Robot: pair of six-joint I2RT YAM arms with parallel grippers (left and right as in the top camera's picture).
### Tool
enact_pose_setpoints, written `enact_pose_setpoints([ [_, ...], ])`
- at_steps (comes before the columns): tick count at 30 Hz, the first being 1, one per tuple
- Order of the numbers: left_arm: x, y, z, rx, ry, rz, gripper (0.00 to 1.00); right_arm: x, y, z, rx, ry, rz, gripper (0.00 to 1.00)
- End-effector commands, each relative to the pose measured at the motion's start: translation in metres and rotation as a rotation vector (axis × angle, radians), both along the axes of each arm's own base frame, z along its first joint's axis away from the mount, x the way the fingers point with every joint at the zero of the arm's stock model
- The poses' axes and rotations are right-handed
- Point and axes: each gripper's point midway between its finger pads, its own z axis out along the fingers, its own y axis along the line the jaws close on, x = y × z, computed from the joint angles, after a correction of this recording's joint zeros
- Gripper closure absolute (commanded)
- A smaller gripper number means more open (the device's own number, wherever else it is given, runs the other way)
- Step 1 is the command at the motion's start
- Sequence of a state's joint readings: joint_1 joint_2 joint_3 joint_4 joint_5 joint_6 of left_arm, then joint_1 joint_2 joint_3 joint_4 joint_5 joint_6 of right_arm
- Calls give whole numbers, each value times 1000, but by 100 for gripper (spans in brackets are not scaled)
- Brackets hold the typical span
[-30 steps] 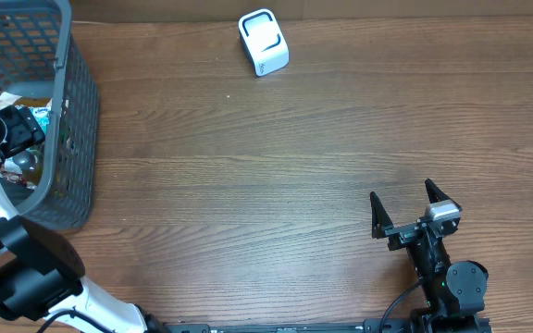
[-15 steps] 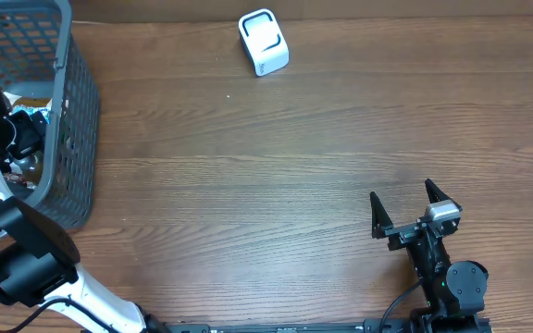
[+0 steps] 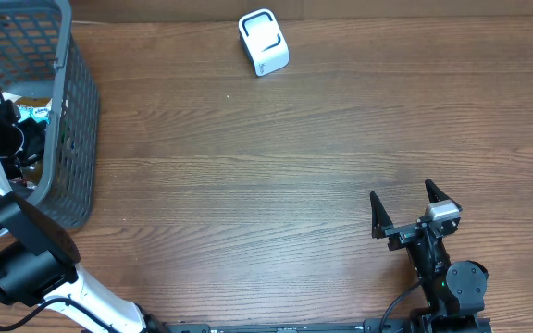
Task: Scan the item barcode
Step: 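Lower the left gripper into the basket and grasp the yellow soap bottle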
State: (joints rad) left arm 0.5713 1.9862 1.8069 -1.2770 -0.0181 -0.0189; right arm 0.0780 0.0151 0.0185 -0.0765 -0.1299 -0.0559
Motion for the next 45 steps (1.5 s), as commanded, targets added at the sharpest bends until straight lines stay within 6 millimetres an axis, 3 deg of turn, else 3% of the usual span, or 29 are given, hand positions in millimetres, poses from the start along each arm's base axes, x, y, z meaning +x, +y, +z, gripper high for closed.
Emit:
enact_pose_setpoints([
  [1, 0, -1, -4, -14, 2, -14, 26, 1, -2, -4, -5, 5, -12, 0],
  [15, -2, -2, -11, -16, 12, -10, 25, 1, -2, -4, -5, 6, -12, 0],
  [21, 1, -1, -11, -12, 0, -10, 35, 1, -2, -4, -5, 6, -12, 0],
  [29, 4, -1, -10, -15, -15, -12, 36, 1, -2, -4, -5, 5, -12, 0],
  [35, 6, -3, -10, -27, -27, -14, 45, 1, -2, -4, -5, 5, -12, 0],
  [38, 8, -3, -10, -30, -36, -5, 62, 1, -2, -4, -5, 6, -12, 0],
  [45, 11, -1, -5, -23, -54, 25, 61, 1, -2, -4, -5, 5, -12, 0],
])
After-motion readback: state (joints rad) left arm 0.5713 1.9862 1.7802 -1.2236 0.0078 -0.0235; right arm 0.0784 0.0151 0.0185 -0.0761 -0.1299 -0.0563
